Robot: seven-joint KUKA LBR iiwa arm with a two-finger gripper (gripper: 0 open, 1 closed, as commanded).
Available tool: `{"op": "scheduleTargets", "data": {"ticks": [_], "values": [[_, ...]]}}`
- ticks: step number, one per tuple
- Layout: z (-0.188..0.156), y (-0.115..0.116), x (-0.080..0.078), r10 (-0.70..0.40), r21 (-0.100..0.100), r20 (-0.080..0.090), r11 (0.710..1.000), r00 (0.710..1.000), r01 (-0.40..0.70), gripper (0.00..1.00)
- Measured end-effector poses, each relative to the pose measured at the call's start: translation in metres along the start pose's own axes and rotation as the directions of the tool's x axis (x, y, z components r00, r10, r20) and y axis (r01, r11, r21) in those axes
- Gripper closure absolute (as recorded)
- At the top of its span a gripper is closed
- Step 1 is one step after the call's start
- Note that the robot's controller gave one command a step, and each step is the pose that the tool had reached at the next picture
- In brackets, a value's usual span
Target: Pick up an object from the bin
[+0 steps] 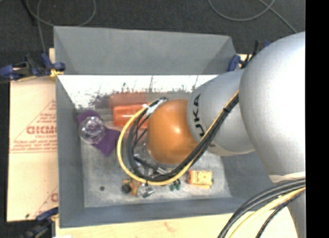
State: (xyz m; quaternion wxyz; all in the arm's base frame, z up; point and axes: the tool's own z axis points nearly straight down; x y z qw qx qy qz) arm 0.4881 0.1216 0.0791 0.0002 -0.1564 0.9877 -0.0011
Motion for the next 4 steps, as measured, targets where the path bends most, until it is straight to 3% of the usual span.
{"op": "scheduleTargets", "data": {"ticks": [2, 4], "values": [[-0.004, 0.0, 0.002, 0.001, -0.001, 0.0, 1.0, 1.0, -0.001, 1.0], [-0.039, 0.0, 0.002, 0.002, -0.002, 0.001, 1.0, 1.0, -0.002, 1.0]]}}
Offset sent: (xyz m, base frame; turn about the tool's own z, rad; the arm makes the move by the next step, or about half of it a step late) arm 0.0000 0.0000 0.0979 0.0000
